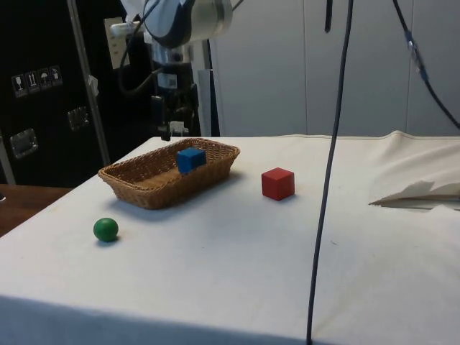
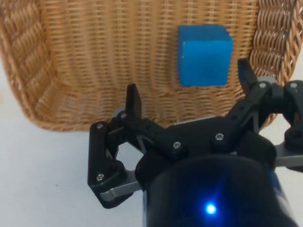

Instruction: Place all non-red objects into the basket.

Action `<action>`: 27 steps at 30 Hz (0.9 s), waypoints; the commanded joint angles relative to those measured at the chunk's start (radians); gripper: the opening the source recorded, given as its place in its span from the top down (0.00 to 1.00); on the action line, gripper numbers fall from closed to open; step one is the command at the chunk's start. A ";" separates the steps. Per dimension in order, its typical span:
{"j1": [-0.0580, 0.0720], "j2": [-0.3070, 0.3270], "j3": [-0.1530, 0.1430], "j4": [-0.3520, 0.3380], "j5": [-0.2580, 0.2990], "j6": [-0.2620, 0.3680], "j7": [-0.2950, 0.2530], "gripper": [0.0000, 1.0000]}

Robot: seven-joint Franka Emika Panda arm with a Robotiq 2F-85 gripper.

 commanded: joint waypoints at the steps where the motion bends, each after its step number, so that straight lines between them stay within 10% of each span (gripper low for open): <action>1: 0.015 -0.008 -0.009 0.002 -0.020 -0.018 0.020 0.00; 27: 0.087 -0.065 0.034 0.035 -0.201 -0.125 0.210 0.00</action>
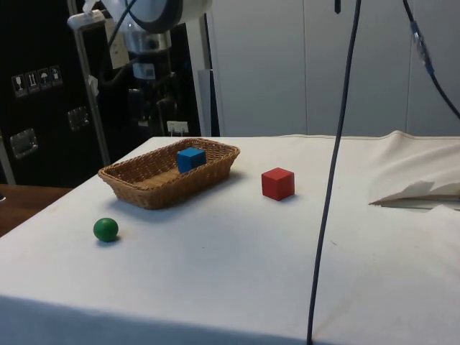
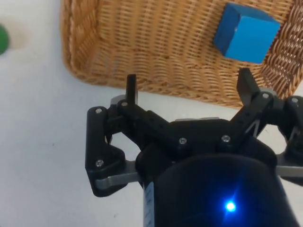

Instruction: Place all non-red objects into the basket.

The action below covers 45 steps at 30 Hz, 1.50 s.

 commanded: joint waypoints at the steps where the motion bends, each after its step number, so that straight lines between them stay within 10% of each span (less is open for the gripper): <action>1: 0.012 -0.009 -0.003 0.003 -0.021 -0.022 0.022 0.00; 18: 0.023 -0.046 0.064 0.053 -0.051 -0.137 0.073 0.00; 45: 0.014 0.011 0.162 0.124 -0.021 -0.127 0.065 0.00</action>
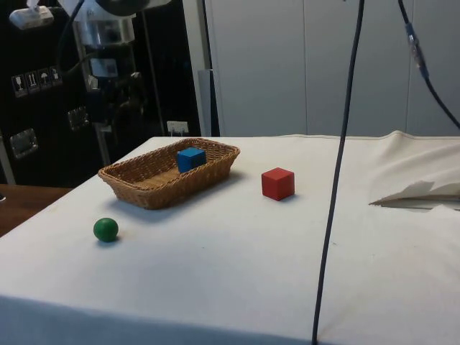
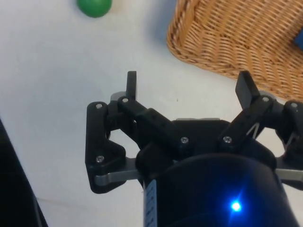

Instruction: Place all non-red objects into the basket.

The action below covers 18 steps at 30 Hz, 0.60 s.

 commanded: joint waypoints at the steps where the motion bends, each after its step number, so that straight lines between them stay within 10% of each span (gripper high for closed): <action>1: -0.004 0.006 0.009 0.006 0.013 0.006 -0.008 0.00; 18: -0.003 0.038 0.063 0.007 0.025 0.069 -0.001 0.00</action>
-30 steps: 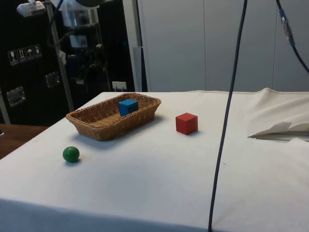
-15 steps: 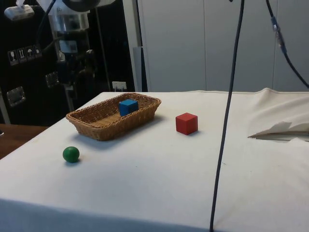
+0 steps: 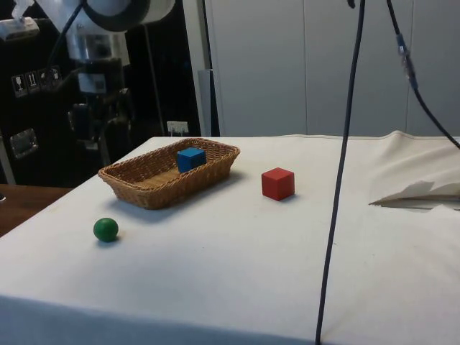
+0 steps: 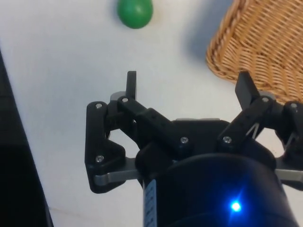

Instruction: Place all non-red objects into the basket.

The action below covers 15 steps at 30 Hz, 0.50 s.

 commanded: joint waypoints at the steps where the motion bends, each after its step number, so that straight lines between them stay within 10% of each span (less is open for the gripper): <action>1: -0.001 0.009 0.013 0.002 0.013 0.015 -0.001 0.00; 15: -0.002 0.051 0.069 0.006 0.013 0.082 0.011 0.00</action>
